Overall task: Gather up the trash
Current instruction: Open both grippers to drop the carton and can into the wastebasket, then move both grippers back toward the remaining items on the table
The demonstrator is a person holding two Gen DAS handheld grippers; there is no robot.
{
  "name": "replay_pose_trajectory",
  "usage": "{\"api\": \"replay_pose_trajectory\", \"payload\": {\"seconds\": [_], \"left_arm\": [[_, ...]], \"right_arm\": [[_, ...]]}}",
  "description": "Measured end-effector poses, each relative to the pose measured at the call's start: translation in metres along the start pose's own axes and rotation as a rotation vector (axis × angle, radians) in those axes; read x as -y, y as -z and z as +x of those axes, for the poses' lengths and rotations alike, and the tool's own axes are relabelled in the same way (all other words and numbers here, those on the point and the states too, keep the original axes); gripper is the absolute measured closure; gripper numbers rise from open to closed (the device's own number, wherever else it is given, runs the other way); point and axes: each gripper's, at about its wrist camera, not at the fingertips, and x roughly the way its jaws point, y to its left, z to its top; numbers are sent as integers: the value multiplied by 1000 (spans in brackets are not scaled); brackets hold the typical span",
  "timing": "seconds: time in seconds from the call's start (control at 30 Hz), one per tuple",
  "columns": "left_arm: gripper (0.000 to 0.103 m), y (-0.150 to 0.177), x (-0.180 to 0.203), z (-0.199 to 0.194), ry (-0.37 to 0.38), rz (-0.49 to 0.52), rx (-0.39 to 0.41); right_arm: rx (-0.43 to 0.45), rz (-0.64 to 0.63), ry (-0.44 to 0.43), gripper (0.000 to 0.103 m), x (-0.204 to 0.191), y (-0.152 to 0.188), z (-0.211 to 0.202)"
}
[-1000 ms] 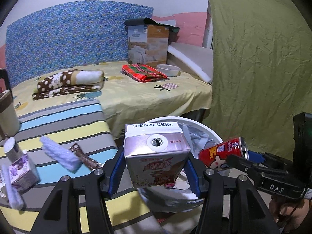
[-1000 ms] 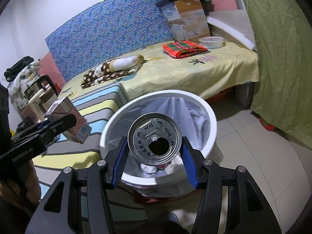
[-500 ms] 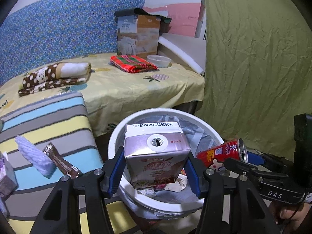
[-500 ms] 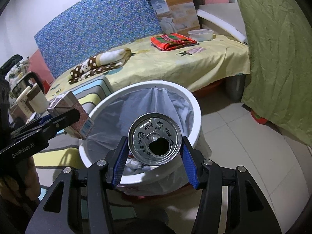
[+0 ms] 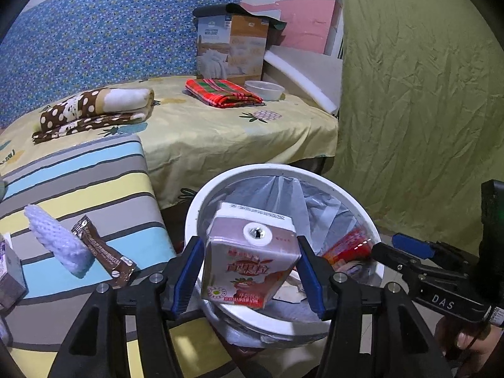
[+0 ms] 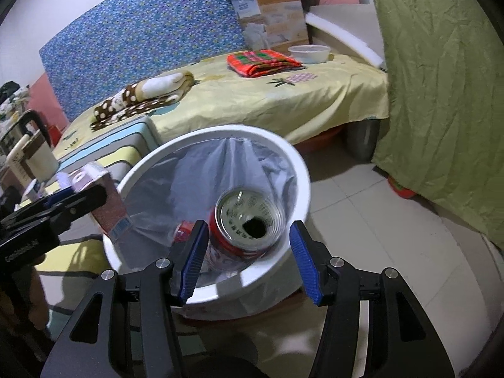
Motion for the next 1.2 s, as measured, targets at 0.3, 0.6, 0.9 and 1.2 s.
{"api": "replay_pose_trajectory", "payload": {"seconds": [0.3,0.6,0.9,1.2], "left_arm": [[45,1,-1,-15,-2,-2,19],[42,6,-5,-38,5,-4,53],[42,22,-18,-69,-7,-41,67],[42,37,-40,-99,-48,-84,87]], "right_arm": [[28,8,-1,47,-2,-1,-8],[40,1,-48,47,-14,-1,-17],[66,-27,-91,47,-30,-1,-28],[81,-65,-142,47,-54,3,-38]]}}
